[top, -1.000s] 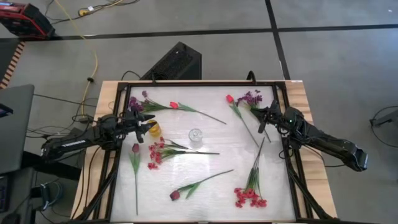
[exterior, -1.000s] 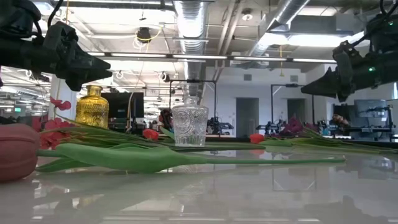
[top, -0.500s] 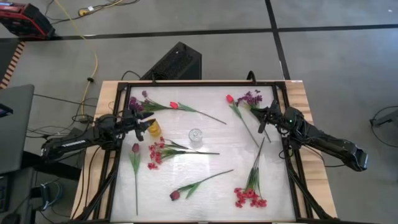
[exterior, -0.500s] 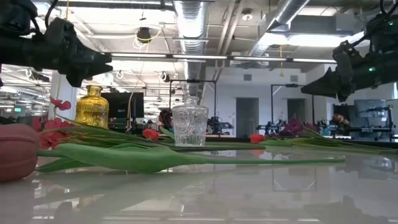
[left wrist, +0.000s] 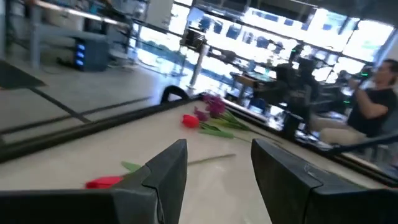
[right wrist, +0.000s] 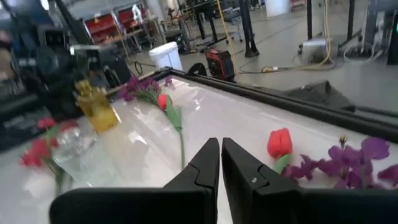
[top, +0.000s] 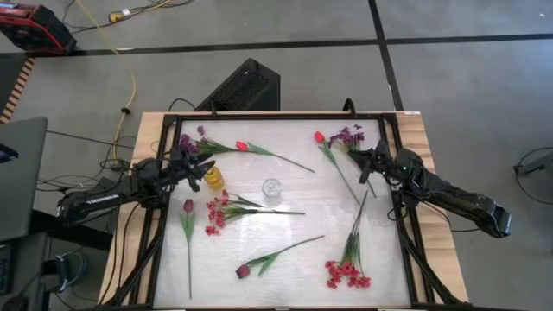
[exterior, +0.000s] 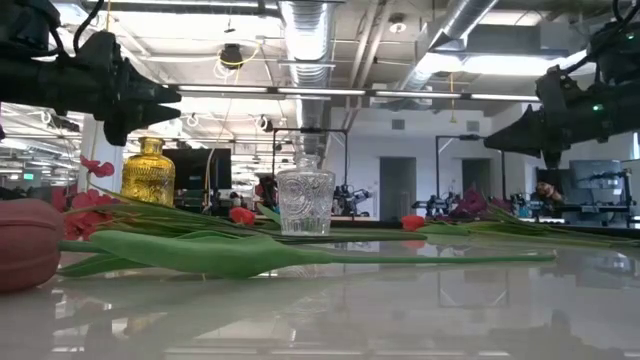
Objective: Sort flowers into vase by color
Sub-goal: Put the violet flower into the yellow vase
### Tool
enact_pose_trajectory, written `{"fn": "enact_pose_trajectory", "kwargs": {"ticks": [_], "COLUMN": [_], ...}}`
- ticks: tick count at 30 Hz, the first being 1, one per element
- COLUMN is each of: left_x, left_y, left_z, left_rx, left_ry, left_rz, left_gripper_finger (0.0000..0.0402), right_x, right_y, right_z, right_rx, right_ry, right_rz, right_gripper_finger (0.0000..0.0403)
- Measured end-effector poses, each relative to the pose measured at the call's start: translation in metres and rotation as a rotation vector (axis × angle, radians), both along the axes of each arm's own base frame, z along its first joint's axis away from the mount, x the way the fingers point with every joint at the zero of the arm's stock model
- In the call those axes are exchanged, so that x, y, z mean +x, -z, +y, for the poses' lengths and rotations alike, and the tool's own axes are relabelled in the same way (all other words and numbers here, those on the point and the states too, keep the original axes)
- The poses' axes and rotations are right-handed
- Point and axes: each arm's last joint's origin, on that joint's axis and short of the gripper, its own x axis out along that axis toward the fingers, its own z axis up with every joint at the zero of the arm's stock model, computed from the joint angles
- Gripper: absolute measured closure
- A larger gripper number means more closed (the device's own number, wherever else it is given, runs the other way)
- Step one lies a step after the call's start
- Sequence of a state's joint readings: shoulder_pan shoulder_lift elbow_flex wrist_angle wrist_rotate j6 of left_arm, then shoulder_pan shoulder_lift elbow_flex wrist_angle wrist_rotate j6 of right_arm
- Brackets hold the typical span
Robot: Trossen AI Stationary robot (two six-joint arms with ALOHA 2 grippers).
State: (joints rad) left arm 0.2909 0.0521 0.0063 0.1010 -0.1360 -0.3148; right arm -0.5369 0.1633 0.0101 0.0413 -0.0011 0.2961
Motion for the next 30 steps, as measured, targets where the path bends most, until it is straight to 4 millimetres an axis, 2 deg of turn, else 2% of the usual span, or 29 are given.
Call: {"fn": "enact_pose_trajectory", "kwargs": {"ticks": [4,8,15,22,30], "left_x": [0.002,0.002,0.001,0.001,0.002], "left_y": [0.002,0.003,0.004,0.005,0.005], "left_z": [-0.005,-0.007,-0.007,-0.006,-0.006], "left_rx": [0.013,0.013,-0.007,-0.03,-0.036], "left_ry": [0.172,0.243,0.245,0.2,0.21], "left_rz": [0.024,0.033,0.086,0.119,0.13], "left_gripper_finger": [0.0233,0.0233,0.0233,0.0233,0.0239], "right_x": [0.0,0.002,0.018,0.053,0.111], "right_y": [-0.007,-0.021,-0.044,-0.083,-0.119], "right_z": [-0.001,0.004,0.012,0.015,0.026], "right_rx": [-0.003,0.0,0.06,0.019,-0.107], "right_ry": [0.02,-0.086,-0.235,-0.331,-0.481], "right_rz": [-0.081,-0.213,-0.161,-0.072,0.042], "right_gripper_finger": [0.0355,0.0355,0.0355,0.0355,0.0355]}}
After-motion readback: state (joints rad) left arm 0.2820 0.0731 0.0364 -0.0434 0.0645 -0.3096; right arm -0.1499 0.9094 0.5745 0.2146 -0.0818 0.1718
